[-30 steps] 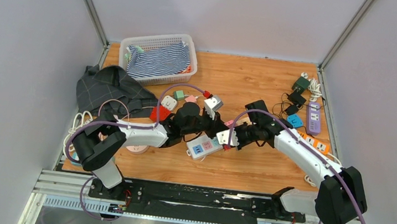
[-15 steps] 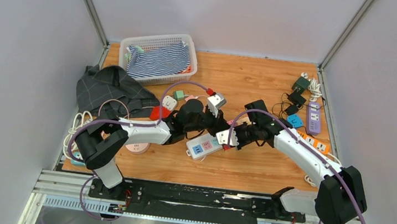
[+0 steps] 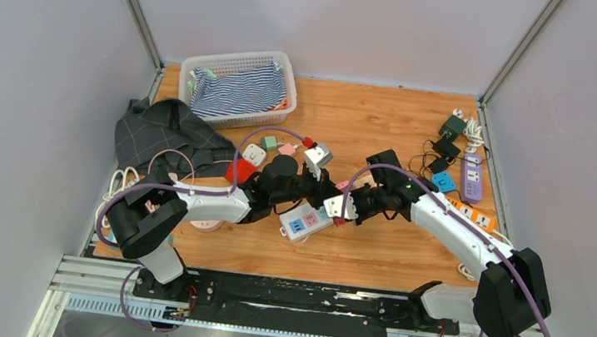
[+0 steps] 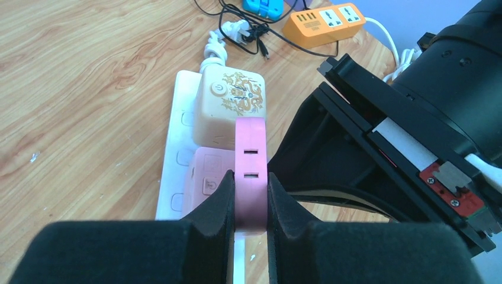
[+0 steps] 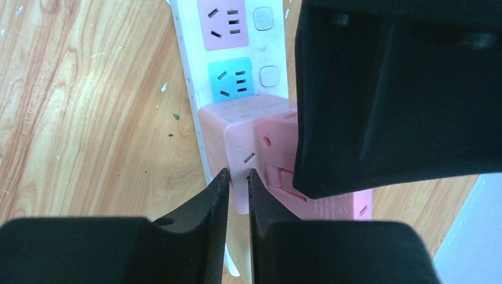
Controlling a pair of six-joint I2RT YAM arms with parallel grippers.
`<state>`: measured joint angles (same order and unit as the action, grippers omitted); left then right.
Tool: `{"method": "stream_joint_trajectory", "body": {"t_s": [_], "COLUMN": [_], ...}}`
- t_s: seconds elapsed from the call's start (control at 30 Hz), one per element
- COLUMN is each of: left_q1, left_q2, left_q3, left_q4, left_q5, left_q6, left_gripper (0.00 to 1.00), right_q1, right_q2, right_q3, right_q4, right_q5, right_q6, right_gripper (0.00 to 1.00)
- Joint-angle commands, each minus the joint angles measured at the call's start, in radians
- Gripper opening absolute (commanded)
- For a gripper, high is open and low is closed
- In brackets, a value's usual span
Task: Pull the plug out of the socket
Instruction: Remove the plug from the socket.
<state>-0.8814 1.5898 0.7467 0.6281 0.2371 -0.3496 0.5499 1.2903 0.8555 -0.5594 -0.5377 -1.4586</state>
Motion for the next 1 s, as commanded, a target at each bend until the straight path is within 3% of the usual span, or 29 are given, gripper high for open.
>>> {"method": "stream_joint_trajectory", "body": {"t_s": [0.0, 0.47, 0.97], "left_q1": [-0.037, -0.039, -0.039], "left_q2": [-0.041, 0.046, -0.052], "left_q3": [-0.03, 0.118, -0.052], "left_q4": [0.04, 0.041, 0.148], "left_q5": [0.084, 0.125, 0.042], "left_q6": [-0.046, -0.087, -0.089], "left_gripper": [0.0, 0.0, 0.0], "right_q1": [0.026, 0.026, 0.028], "right_q2": [0.097, 0.107, 0.11], "right_q3": [-0.075, -0.07, -0.067], "right_q4": [-0.144, -0.149, -0.155], "right_q5": [0.054, 0.058, 0.06], "right_q6": [0.027, 0.03, 0.032], "right_gripper": [0.17, 0.17, 0.17]}}
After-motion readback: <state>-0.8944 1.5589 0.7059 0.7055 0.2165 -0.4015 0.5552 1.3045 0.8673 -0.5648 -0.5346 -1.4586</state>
